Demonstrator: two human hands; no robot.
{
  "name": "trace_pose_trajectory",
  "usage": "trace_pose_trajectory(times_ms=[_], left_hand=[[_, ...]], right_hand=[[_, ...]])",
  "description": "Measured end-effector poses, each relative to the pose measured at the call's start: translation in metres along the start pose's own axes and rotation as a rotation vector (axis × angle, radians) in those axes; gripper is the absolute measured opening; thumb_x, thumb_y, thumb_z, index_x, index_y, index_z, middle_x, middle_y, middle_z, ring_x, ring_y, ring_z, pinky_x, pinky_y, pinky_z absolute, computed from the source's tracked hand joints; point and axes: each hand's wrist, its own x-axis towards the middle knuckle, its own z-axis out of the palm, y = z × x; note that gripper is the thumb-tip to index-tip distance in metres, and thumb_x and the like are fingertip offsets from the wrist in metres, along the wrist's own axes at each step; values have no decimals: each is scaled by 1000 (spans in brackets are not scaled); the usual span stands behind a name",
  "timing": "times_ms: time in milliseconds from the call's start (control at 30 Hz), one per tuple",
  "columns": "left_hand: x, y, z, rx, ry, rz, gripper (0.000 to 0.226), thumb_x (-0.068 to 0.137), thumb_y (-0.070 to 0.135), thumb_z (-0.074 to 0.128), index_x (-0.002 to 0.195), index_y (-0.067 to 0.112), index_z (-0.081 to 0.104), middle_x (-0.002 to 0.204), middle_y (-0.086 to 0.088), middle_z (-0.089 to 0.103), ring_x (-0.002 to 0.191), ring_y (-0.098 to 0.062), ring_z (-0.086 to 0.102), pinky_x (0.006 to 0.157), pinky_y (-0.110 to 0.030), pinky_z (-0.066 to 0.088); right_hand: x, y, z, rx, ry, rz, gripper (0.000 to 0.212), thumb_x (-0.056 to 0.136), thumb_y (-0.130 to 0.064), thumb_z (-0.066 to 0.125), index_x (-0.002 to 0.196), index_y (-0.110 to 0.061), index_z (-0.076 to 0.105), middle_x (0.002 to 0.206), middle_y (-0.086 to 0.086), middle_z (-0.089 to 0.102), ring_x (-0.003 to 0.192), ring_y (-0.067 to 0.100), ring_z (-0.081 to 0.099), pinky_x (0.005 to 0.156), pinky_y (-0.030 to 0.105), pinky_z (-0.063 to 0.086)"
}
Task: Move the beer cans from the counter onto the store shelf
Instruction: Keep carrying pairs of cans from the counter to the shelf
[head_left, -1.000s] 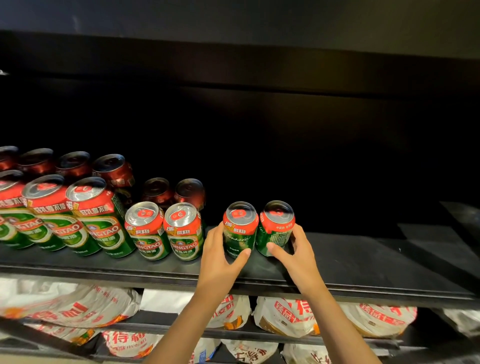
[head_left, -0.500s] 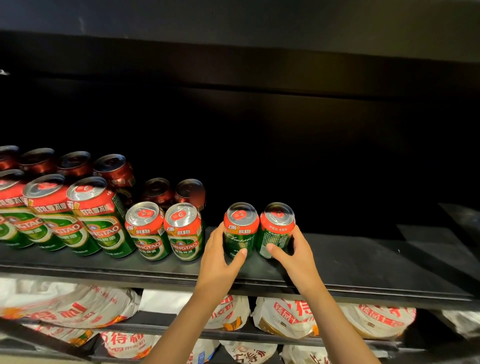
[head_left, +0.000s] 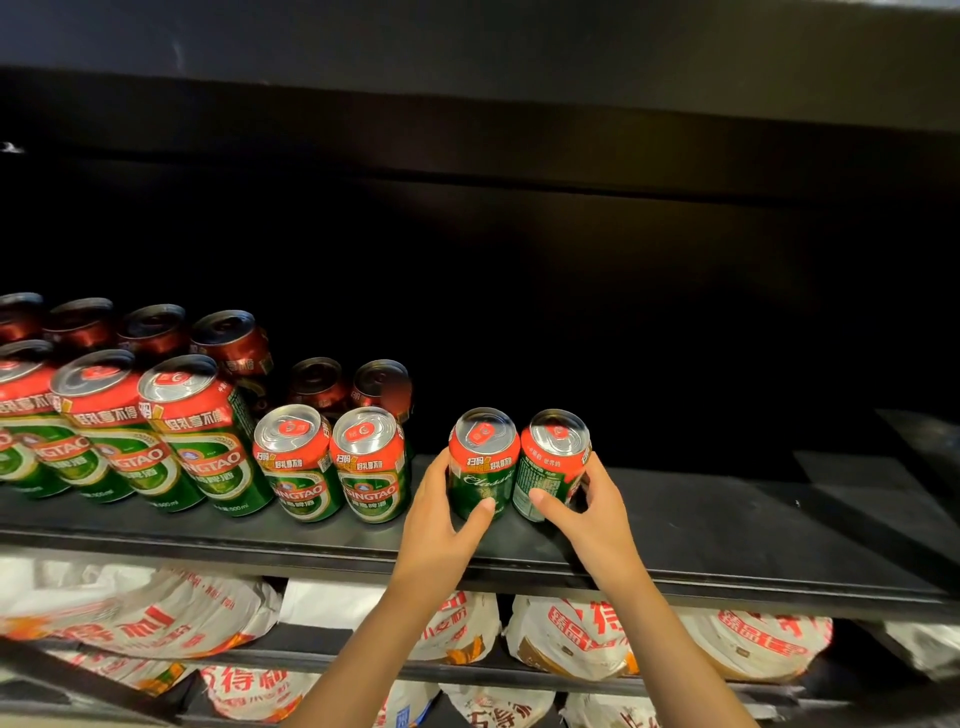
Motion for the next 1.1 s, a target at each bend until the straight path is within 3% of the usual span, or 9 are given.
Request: trace_pose_trajectory(times_ms=[200,367,467,667,833,1033,1100], left_hand=[[1,0,1,-55,50,-45,69,77,35,73,131,40,30,123,26,42,117,14,39,89,-6,34],[0,1,0,13,19,30,66,78,51,59,135,28,36,124,17,43,119,8,40,95,-9,36],[-1,1,-1,2,-1,15,58,86,38,61,135,31,33,130,17,44,120,12,38,93,-2,32],[-2,3,2,-42,54,-10,66,77,41,70,130,40,31,123,21,44,119,5,42,94,-13,37],[-2,4,0,35,40,45,61,81,39,65,134,26,37,122,15,43,116,7,40,91,-2,33],[-4,6,1,-58,69,-40,65,79,33,72,128,39,31,123,22,46,116,10,44,88,-3,38],[-4,7,2,-40,94,-31,66,77,35,73,126,40,30,119,25,42,115,8,44,88,-5,38]], right_hand=[[-2,-2,2,22,17,8,66,73,-23,78,128,-31,43,122,-15,56,108,-9,54,81,5,46],[0,1,-2,0,-30,28,62,80,-17,72,133,-24,43,126,-10,56,109,-11,53,82,3,43],[-1,-1,-2,7,-4,26,62,77,-19,75,131,-24,45,122,-12,58,108,-9,54,82,4,45],[-2,-2,0,18,-4,33,72,67,-38,75,132,-24,45,123,-11,58,109,-5,56,83,7,47],[-1,-3,-1,-2,-33,31,62,76,-24,75,129,-29,44,120,-17,57,107,-12,54,83,3,44],[-2,-2,0,15,-28,39,76,66,-40,77,132,-24,44,124,-10,59,111,2,58,91,20,51],[-2,-2,0,0,-38,48,75,67,-39,77,132,-24,44,124,-9,59,111,1,57,90,17,50]])
